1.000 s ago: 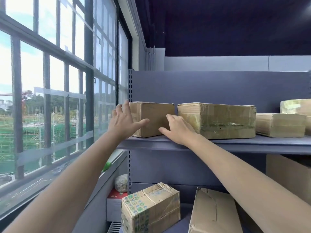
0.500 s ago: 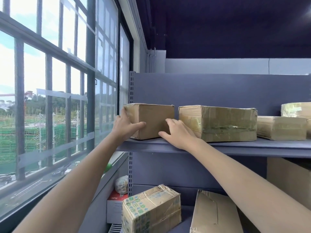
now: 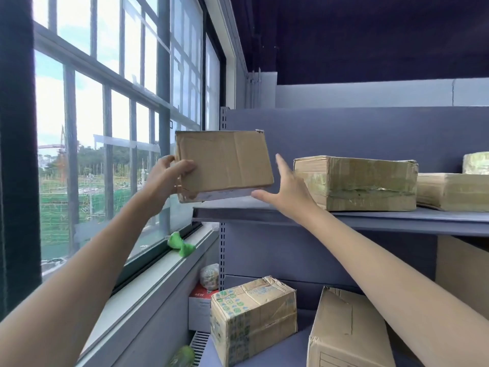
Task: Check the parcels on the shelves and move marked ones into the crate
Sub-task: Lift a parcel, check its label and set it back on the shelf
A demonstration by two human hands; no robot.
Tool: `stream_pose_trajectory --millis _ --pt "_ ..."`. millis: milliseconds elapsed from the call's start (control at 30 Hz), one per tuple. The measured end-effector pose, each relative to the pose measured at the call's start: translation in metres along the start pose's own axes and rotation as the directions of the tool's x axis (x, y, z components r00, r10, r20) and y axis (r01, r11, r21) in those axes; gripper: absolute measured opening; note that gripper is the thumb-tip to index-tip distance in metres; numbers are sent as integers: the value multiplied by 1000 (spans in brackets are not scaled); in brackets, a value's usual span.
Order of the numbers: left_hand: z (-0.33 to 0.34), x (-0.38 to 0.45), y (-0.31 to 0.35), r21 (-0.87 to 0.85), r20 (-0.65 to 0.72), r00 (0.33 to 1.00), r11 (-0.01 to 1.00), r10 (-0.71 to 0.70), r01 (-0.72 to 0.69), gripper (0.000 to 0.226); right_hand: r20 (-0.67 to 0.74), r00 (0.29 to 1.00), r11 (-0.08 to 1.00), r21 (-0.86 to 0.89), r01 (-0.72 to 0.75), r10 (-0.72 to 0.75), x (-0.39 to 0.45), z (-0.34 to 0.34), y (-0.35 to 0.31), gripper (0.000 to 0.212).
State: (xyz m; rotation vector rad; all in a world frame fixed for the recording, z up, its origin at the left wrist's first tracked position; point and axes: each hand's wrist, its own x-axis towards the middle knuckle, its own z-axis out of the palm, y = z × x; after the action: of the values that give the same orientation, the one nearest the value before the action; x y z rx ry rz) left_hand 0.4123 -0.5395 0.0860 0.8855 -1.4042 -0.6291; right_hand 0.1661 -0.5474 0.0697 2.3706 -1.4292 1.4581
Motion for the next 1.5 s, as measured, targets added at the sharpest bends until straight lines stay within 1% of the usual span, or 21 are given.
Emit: stream_pose_trajectory --millis 67,167,233,333,400,500,633,700,767,833,933,1000,1067,1167,1233,1333,1400,1500 --pt "2 -8 4 3 48 999 1000 -2 2 60 -46 997 998 22 56 -55 -3 2 -3 99" --pt "9 -19 10 -41 77 997 999 -10 13 36 -136 982 989 48 138 -131 -8 3 -6 99" --pt "13 -24 13 -94 94 995 995 -32 41 27 -197 965 982 49 183 -170 -13 1 -7 99" --pt "17 -29 19 -83 105 992 993 -72 81 16 -274 944 977 54 207 -185 -19 -6 -8 94" --pt "18 -31 23 -79 109 991 993 -80 89 19 -332 924 974 53 218 -189 -23 -9 -6 85" --pt "22 -33 26 -76 131 989 994 -70 80 27 -439 875 964 66 258 -204 -27 -13 -4 67" --pt "33 -36 28 -83 169 985 995 -46 61 33 -554 807 958 55 280 -204 -30 -19 -6 59" --pt "38 -37 29 -106 171 985 993 -30 49 35 -584 789 954 76 289 -192 -32 -23 -8 57" --pt "41 -37 29 -122 191 982 992 2 22 37 -594 791 954 126 274 -148 -33 -27 -8 55" --pt "44 -37 28 -113 212 976 993 54 -31 39 -588 807 952 208 225 -62 -34 -29 -7 53" --pt "50 -37 27 -63 220 967 991 130 -119 27 -570 815 912 380 155 99 -36 -33 -7 42" --pt "50 -37 26 -19 228 963 989 145 -145 38 -559 810 877 464 127 179 -37 -35 -6 34" --pt "50 -36 23 -15 222 963 988 156 -156 47 -536 813 853 512 99 227 -37 -35 -6 32" --pt "51 -35 18 -118 174 970 981 172 -153 48 -499 830 809 578 103 251 -39 -34 -6 32" --pt "53 -34 16 -189 140 972 969 186 -159 44 -487 838 794 597 113 247 -39 -33 -7 31" --pt "58 -36 16 -318 55 982 936 178 -152 41 -446 854 768 635 90 268 -37 -30 -7 30" --pt "61 -37 18 -419 -11 985 893 172 -161 41 -402 878 766 639 66 260 -36 -28 -8 39" --pt "63 -38 23 -522 -83 980 830 181 -198 39 -322 928 785 617 56 187 -35 -23 -9 54"
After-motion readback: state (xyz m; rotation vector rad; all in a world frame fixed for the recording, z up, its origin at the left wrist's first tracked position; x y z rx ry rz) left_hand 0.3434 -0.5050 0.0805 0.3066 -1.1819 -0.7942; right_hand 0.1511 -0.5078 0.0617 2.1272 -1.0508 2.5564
